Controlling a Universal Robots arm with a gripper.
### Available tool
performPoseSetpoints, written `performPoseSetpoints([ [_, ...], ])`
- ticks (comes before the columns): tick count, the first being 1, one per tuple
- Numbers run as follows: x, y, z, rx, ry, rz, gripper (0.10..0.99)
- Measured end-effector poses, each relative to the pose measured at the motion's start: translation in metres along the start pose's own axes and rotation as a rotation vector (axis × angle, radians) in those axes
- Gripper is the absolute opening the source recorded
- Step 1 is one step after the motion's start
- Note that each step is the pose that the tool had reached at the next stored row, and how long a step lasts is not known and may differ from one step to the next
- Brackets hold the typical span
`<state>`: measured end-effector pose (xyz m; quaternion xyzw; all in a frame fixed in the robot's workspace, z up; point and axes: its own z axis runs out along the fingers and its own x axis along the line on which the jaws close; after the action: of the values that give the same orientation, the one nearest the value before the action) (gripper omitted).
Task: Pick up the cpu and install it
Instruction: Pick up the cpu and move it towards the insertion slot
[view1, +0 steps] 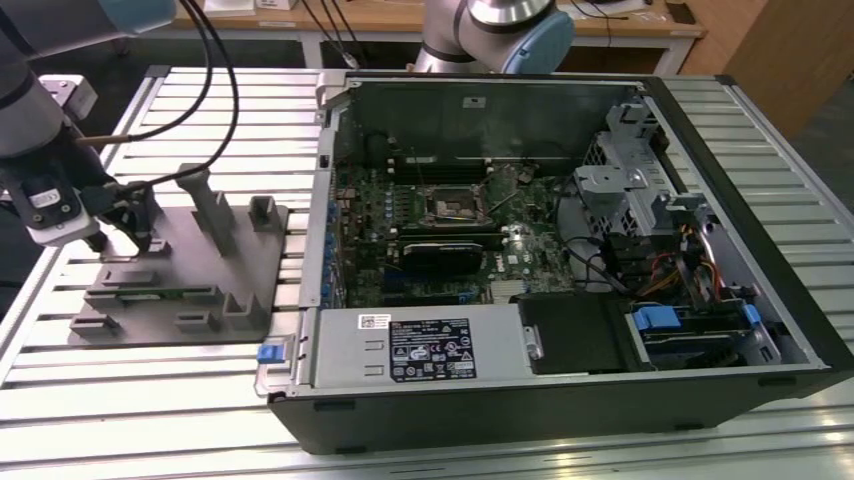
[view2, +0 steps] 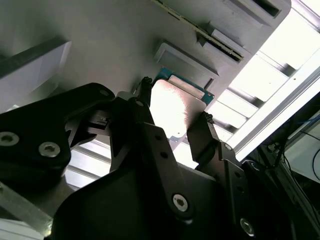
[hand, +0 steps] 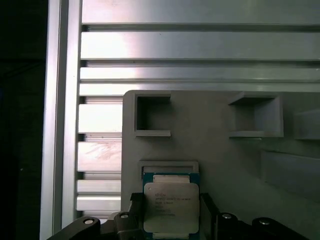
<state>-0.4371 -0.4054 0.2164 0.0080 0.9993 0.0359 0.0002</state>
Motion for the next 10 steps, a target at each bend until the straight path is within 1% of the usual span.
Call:
performPoseSetpoints([
  [4, 0.0000, 0.0002, -0.0025, 0.000, -0.0001, 0.000, 0.537],
  [10, 0.0000, 0.0003, -0.0044, 0.000, -0.0002, 0.000, 0.537],
])
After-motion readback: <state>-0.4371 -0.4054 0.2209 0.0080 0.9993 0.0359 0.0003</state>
